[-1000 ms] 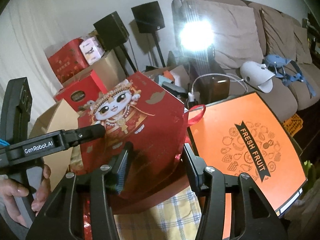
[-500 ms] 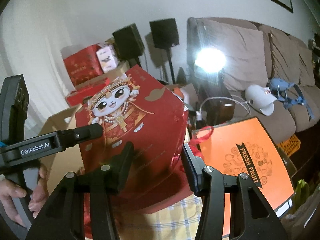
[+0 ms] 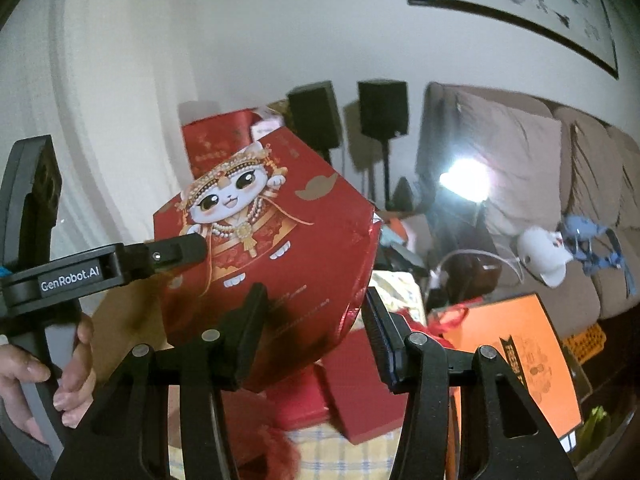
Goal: Organize objects
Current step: 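Grasp the red cat-printed gift bag with both grippers and lift it, then lower the cat-printed bag into the cardboard box and open both grippers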
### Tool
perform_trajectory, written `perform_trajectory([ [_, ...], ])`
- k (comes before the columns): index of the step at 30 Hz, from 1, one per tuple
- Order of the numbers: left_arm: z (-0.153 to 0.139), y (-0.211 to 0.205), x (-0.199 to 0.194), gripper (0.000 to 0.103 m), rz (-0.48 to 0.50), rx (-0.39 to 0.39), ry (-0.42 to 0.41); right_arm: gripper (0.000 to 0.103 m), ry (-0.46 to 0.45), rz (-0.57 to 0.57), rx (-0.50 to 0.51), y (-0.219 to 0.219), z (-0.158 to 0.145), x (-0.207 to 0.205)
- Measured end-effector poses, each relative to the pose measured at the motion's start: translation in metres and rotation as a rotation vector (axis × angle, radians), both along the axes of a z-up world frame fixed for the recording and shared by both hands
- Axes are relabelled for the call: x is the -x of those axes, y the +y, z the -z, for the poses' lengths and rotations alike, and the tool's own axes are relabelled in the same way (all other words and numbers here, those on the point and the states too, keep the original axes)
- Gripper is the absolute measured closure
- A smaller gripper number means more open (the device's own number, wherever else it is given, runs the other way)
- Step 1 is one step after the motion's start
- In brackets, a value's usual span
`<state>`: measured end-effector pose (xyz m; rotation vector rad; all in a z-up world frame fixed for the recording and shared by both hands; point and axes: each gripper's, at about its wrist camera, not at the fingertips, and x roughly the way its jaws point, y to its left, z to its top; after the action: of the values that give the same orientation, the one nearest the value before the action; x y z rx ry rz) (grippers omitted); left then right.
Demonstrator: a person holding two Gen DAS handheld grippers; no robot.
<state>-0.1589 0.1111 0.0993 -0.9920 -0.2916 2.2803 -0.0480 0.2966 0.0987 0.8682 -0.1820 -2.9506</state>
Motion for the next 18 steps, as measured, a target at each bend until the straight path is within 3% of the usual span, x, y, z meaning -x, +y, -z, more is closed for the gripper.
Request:
perform_trajectory([
  [6,-0.004,-0.041,-0.009,0.044,-0.056,0.017,-0.001,0.053,-0.004,-0.068,0.015,-0.034,-0.002,0.003],
  [18,0.023,-0.118,-0.022,0.044,-0.176,0.076,-0.039,0.053,-0.068,-0.212,0.024,-0.108,0.028,0.014],
])
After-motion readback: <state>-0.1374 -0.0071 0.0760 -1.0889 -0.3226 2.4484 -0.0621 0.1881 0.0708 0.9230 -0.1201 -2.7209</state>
